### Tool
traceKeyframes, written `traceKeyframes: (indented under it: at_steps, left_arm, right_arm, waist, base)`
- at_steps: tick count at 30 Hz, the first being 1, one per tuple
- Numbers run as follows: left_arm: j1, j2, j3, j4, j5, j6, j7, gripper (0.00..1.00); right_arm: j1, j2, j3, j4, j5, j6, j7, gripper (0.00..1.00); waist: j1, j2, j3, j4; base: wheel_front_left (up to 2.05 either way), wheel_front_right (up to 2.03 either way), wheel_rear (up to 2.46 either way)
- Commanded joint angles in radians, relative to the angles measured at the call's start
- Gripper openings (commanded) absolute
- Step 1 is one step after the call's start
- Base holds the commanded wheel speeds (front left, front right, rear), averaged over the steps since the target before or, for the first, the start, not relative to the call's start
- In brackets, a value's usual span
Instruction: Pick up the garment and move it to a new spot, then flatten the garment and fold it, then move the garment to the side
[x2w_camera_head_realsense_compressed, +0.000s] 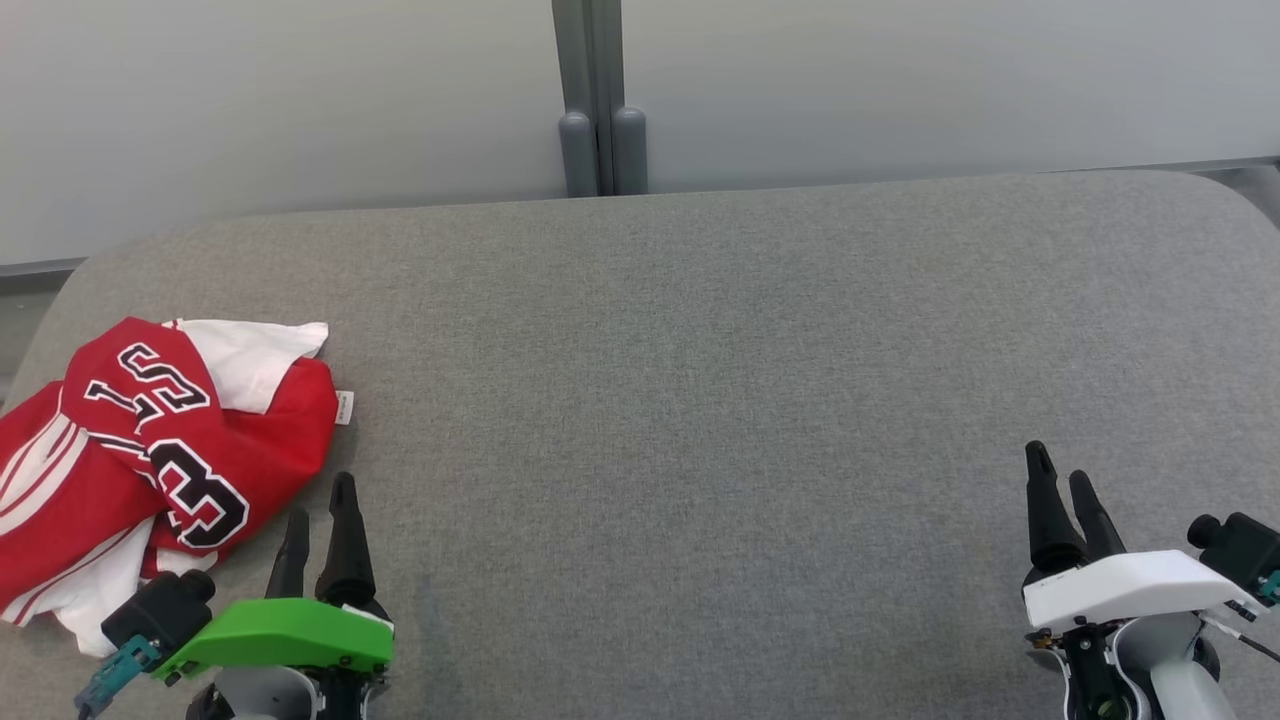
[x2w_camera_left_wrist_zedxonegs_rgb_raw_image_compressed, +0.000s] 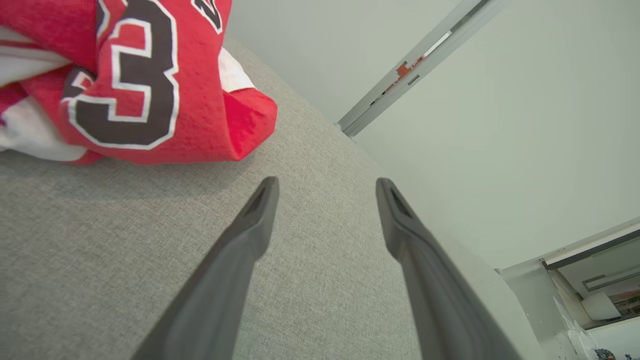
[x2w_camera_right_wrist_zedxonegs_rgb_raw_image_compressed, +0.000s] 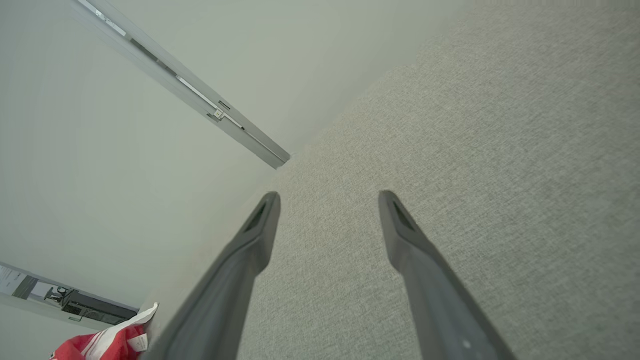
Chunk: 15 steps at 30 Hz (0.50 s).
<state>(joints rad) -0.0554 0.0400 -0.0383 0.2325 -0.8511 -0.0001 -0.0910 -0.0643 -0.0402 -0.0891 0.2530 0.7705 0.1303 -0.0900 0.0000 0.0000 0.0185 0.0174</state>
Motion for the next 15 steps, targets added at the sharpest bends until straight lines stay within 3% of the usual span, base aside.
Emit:
traceKeyframes:
  at_steps: [1,15]
  left_arm:
    - [-0.024,0.007,-0.008,-0.014,0.047,0.009,-0.011,1.00]
    - [-0.022,0.009,-0.045,-0.022,0.245,0.043,-0.051,1.00]
  right_arm:
    - [-0.017,-0.006,-0.001,-0.008,-0.042,0.000,-0.013,1.00]
    - [-0.023,-0.008,0.024,-0.009,-0.238,0.000,-0.052,1.00]
  waist:
    - [0.0000,0.0000,0.000,0.001]
    - [0.0000,0.0000,0.002,0.007]
  base:
    - [0.00,0.00,0.00]
    - [0.00,0.00,0.00]
